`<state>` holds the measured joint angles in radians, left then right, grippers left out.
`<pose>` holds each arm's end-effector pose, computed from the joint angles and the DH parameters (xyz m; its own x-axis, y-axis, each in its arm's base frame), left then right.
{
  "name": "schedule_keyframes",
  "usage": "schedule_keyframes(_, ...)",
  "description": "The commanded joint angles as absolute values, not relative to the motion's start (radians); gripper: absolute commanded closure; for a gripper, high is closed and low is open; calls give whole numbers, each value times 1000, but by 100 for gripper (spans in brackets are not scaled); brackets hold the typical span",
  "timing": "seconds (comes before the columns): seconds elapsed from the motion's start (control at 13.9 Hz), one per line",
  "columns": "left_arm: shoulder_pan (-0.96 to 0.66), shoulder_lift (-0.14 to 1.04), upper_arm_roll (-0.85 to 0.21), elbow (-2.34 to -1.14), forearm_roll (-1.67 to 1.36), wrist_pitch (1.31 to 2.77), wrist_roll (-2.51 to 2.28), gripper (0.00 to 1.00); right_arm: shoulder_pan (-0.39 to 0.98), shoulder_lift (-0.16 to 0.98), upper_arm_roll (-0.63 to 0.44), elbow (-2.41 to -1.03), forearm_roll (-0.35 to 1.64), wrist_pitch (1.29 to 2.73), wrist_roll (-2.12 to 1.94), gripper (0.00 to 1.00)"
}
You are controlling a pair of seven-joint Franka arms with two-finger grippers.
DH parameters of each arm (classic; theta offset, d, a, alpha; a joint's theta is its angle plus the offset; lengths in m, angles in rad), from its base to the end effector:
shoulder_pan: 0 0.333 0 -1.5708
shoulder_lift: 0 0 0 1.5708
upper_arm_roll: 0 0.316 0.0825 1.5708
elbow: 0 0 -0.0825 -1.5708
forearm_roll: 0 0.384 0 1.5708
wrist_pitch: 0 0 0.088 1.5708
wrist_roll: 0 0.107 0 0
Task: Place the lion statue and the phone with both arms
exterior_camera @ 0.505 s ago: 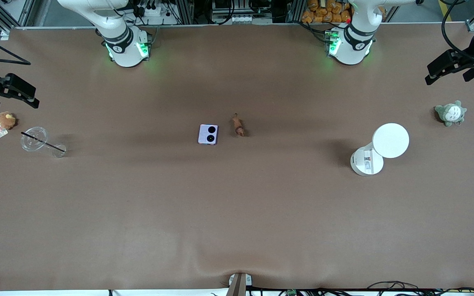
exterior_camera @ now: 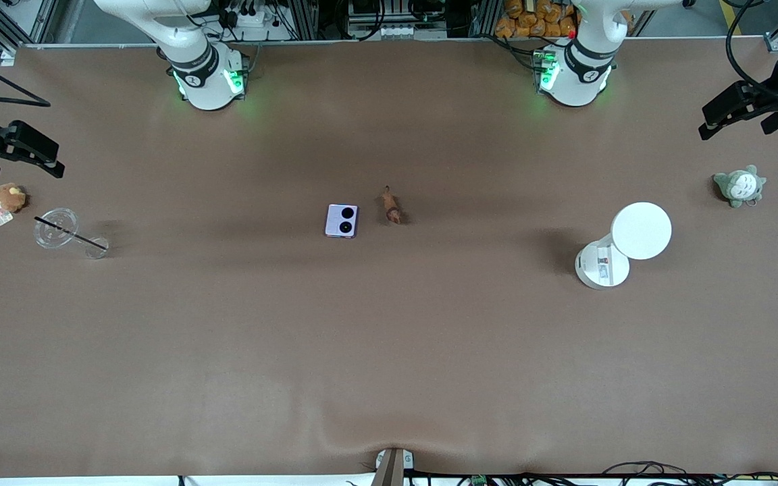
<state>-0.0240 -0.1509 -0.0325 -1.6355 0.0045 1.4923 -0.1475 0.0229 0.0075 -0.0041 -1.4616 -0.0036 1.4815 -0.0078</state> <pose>0.4975 -0.0291 0.6667 0.9958 0.0916 0.0089 0.0916 -0.9958 -0.0082 0.5477 0.0099 0.6635 0.9996 0.0263 0.0124 0.0262 -0.9996 0.0037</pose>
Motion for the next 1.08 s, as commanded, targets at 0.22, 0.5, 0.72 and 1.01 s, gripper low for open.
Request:
schedule_keyframes(0.22,-31,-107,-40,-1575,25,1473,-147,0,15,5,-5,-1463,14,1476,-14,0)
schedule_keyframes(0.5,-37,-83,-83,-1578,5,1454,-158,0,17,5,-6,-1463,14,1476,-17,0)
schedule_keyframes(0.72,-37,-40,-211,-1589,3,1443,-323,0,15,5,-12,-1463,14,1476,-18,0)
schedule_keyframes(1.01,-38,67,-426,-1594,14,1514,-578,0,15,6,-12,-1463,14,1474,-20,0)
